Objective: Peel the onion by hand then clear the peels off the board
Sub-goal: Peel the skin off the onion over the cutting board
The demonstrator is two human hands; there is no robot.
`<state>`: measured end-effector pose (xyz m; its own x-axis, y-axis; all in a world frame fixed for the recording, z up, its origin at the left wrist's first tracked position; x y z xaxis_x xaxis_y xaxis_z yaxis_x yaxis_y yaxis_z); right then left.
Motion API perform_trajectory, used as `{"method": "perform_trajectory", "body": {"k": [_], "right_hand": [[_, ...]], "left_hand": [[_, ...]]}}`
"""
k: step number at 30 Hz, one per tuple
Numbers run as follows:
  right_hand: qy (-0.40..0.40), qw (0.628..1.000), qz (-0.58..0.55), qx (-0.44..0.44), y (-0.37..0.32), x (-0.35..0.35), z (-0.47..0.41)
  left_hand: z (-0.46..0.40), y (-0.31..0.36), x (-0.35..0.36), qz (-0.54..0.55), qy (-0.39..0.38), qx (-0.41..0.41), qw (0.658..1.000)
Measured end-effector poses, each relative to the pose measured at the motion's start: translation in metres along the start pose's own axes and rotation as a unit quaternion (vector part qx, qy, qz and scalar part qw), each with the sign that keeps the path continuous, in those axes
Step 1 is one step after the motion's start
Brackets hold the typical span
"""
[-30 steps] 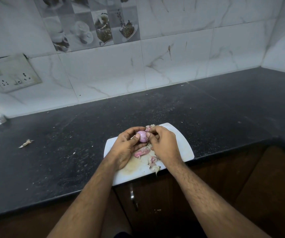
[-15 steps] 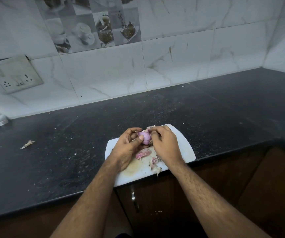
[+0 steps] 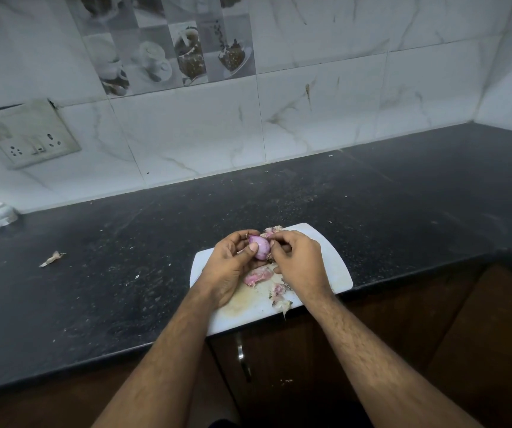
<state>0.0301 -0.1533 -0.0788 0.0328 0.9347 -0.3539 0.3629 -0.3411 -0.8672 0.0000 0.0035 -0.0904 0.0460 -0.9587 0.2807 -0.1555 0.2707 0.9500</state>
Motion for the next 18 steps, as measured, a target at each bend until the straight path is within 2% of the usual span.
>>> {"method": "perform_trajectory", "body": {"k": [10, 18], "right_hand": [[-0.004, 1.000, -0.019, -0.004, 0.0020, 0.0019, -0.0015], [-0.020, 1.000, 0.018, 0.008, 0.0025, 0.0054, -0.0004]], "left_hand": [[-0.0007, -0.0012, -0.0011, 0.003, -0.001, -0.001, 1.000], [-0.0010, -0.0005, -0.0013, 0.007, 0.023, -0.016, 1.000]]}}
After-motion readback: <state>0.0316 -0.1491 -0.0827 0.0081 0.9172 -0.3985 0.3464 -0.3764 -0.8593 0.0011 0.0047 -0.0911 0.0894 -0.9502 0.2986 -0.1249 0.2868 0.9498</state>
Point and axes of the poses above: each hand's wrist, its own z-axis away from the middle knuckle, its own x-axis out of the palm, y = z × x, the point moved 5 cm from there along -z, towards the middle knuckle, and after that the axes turned 3 degrees about x, right-handed, at the moved point
